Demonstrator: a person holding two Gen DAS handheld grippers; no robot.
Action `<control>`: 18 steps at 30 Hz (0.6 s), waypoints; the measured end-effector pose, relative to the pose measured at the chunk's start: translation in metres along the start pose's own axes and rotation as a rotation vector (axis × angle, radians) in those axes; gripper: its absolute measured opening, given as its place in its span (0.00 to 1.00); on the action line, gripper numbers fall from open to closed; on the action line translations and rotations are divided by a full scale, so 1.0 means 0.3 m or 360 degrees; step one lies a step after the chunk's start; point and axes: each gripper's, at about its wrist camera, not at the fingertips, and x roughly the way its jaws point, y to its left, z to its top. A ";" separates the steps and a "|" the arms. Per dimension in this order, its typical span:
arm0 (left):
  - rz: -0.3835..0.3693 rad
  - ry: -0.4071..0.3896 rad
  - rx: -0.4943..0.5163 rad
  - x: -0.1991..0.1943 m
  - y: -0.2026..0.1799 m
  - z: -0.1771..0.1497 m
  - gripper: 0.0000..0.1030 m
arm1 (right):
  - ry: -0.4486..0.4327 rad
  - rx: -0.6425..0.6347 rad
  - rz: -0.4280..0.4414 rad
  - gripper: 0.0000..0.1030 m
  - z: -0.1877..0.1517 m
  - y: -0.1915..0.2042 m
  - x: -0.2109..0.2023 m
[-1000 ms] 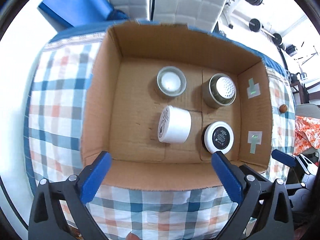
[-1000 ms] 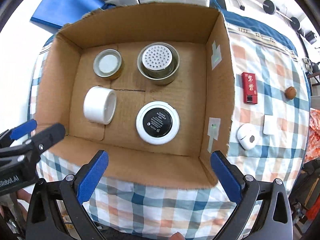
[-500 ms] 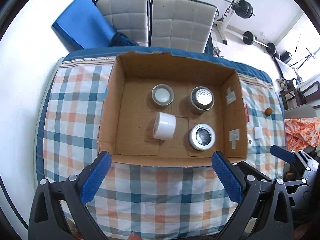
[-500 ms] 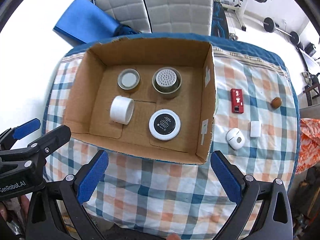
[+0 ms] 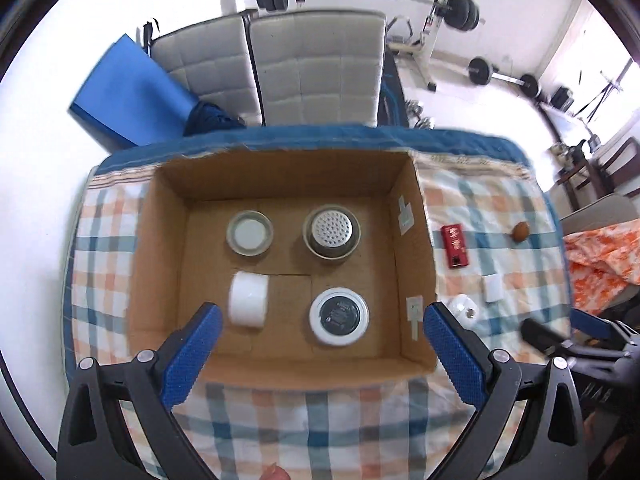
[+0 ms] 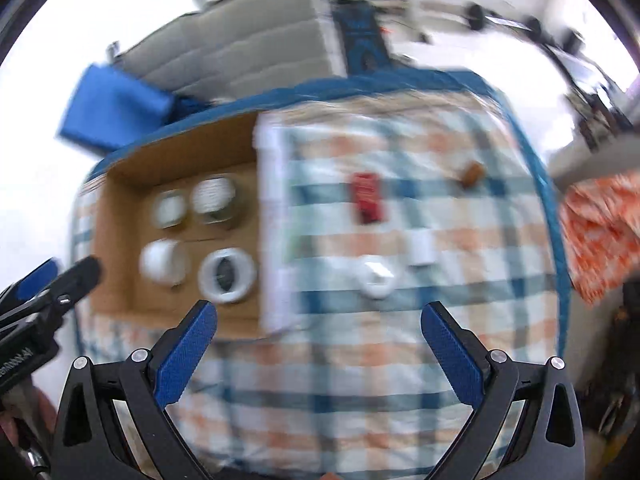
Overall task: Organize rigid objects
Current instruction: 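Grasp the white cylinder with the right tool while the left tool grasps the white round case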
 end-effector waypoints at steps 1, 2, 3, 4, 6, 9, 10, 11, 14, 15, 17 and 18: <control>-0.0001 0.0052 -0.0020 0.060 -0.015 0.005 1.00 | 0.0033 0.0053 -0.0032 1.00 0.016 -0.059 0.054; -0.0016 0.0099 -0.0036 0.103 -0.024 0.007 1.00 | 0.0061 0.0094 -0.0035 1.00 0.029 -0.106 0.100; -0.0034 0.0136 -0.0052 0.141 -0.032 0.008 1.00 | 0.0089 0.0141 -0.0023 1.00 0.042 -0.153 0.149; -0.0035 0.0183 -0.0073 0.188 -0.042 0.008 1.00 | 0.0116 0.0174 -0.0024 0.98 0.053 -0.192 0.191; -0.0030 0.0237 -0.0086 0.238 -0.058 0.004 1.00 | 0.0161 0.0213 -0.0022 0.91 0.078 -0.248 0.274; 0.0001 0.0266 -0.0078 0.287 -0.093 0.001 1.00 | 0.0212 0.0240 -0.0009 0.76 0.107 -0.293 0.387; 0.0005 0.0281 -0.0072 0.303 -0.108 0.003 1.00 | 0.0227 0.0238 0.0003 0.71 0.118 -0.301 0.429; 0.0010 0.0287 -0.0071 0.312 -0.118 0.006 1.00 | 0.0242 0.0234 -0.0005 0.68 0.127 -0.308 0.460; 0.0042 0.0291 -0.0064 0.325 -0.150 0.019 1.00 | 0.0316 0.0221 -0.0013 0.49 0.148 -0.318 0.557; 0.0055 0.0285 -0.0062 0.321 -0.159 0.024 1.00 | 0.0338 0.0215 -0.0017 0.35 0.150 -0.321 0.581; 0.0071 0.0260 -0.0047 0.301 -0.189 0.039 1.00 | 0.0335 0.0214 -0.0002 0.34 0.151 -0.334 0.599; 0.0070 0.0246 -0.0037 0.286 -0.208 0.049 1.00 | 0.0325 0.0212 0.0004 0.34 0.151 -0.341 0.592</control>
